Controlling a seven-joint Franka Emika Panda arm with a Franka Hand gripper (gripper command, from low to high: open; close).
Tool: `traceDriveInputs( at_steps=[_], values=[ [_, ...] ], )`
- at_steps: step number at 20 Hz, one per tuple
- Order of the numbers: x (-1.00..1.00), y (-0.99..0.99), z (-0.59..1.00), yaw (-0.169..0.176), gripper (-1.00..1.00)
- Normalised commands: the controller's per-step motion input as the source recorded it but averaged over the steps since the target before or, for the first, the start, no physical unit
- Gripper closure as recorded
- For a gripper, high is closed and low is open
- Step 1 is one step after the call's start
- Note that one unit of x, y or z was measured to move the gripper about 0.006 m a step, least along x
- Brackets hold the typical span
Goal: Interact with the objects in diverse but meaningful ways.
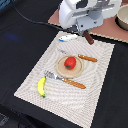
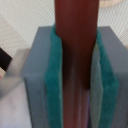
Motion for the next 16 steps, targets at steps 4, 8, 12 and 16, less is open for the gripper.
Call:
traceDriveInputs(
  at_steps=[4, 8, 12, 16],
  values=[
    [-0.94, 0.53, -0.18, 0.001, 1.00],
    [-0.98, 0.57, 0.00, 0.000, 1.00],
    [-0.96, 0.57, 0.06, 0.000, 1.00],
    [-0.96, 0.59, 0.02, 0.000, 1.00]
  ],
)
